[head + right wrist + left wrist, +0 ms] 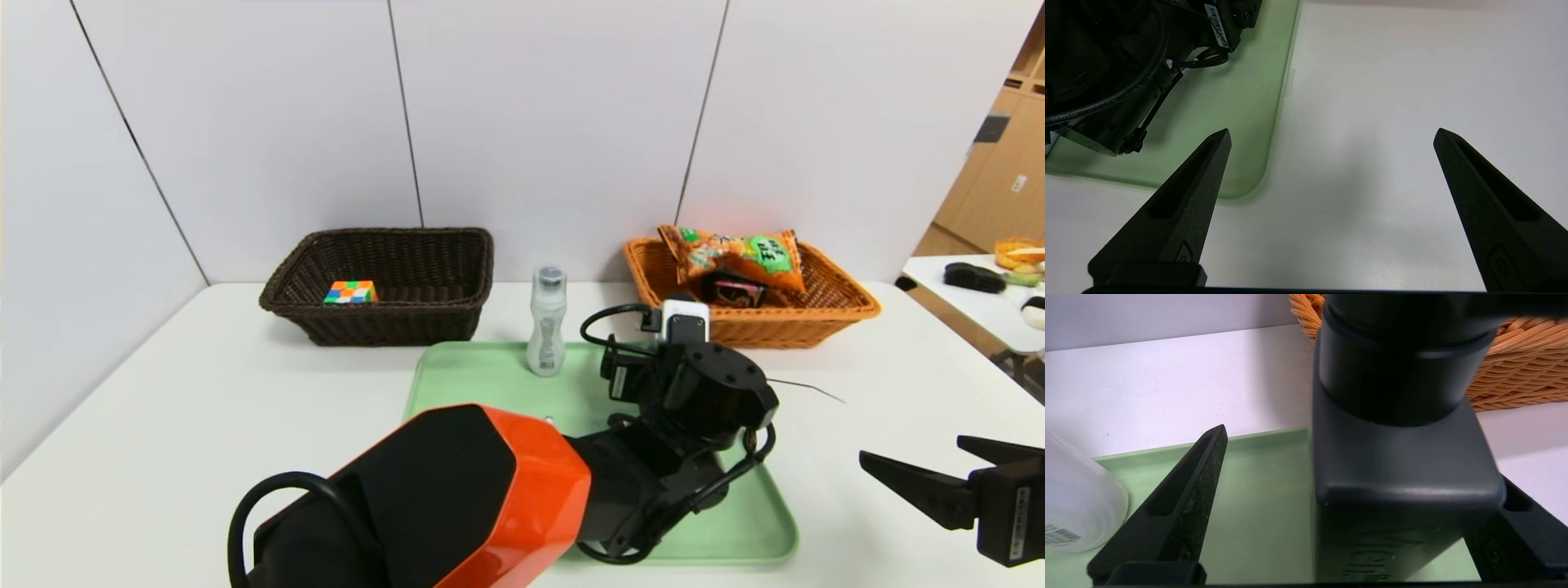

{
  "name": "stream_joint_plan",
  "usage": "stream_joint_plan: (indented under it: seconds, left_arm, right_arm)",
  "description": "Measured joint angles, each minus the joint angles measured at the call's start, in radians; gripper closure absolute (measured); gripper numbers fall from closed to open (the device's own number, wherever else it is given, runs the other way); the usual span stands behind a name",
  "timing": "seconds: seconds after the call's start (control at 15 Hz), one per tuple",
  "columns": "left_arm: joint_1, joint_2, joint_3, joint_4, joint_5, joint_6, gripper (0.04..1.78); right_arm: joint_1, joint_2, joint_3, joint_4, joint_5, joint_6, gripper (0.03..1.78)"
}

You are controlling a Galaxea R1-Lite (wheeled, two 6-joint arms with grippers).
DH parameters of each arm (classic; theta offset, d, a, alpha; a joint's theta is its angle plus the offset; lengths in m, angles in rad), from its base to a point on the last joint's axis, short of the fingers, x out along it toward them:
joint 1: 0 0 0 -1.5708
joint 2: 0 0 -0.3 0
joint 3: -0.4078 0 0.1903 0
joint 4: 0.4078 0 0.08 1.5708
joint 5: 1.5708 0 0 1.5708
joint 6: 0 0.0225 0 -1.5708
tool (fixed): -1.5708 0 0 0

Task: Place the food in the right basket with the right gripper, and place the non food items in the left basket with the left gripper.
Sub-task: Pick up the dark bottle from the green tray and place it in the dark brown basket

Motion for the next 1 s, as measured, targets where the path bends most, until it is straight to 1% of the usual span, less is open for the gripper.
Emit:
stream_joint_plan:
  seconds: [0.4,0.47,0.67,0.8,0.87,1.0]
  left_arm:
    - [0.009,0.043,-0.057,0.007,-0.001,0.025,0.13]
    - [0.01,0.049,-0.066,0.006,-0.004,0.026,0.22]
    - [0.009,0.057,-0.075,0.007,-0.008,0.026,0.71]
    - [0.009,0.061,-0.082,0.007,-0.009,0.026,0.93]
    - [0.009,0.061,-0.083,0.01,-0.008,0.026,0.98]
    - [0.008,0.057,-0.084,0.024,-0.009,0.025,0.99]
  right_arm:
    - [-0.001,0.0,0.013,-0.006,0.008,-0.001,0.1]
    - [0.0,0.0,0.013,-0.006,0.008,-0.001,0.1]
    - [0.0,0.0,0.013,-0.006,0.008,-0.002,0.1]
    - [0.0,-0.001,0.013,-0.006,0.008,-0.002,0.1]
    - [0.0,-0.002,0.014,-0.006,0.009,-0.003,0.1]
    - [0.0,-0.003,0.014,-0.006,0.008,-0.003,0.1]
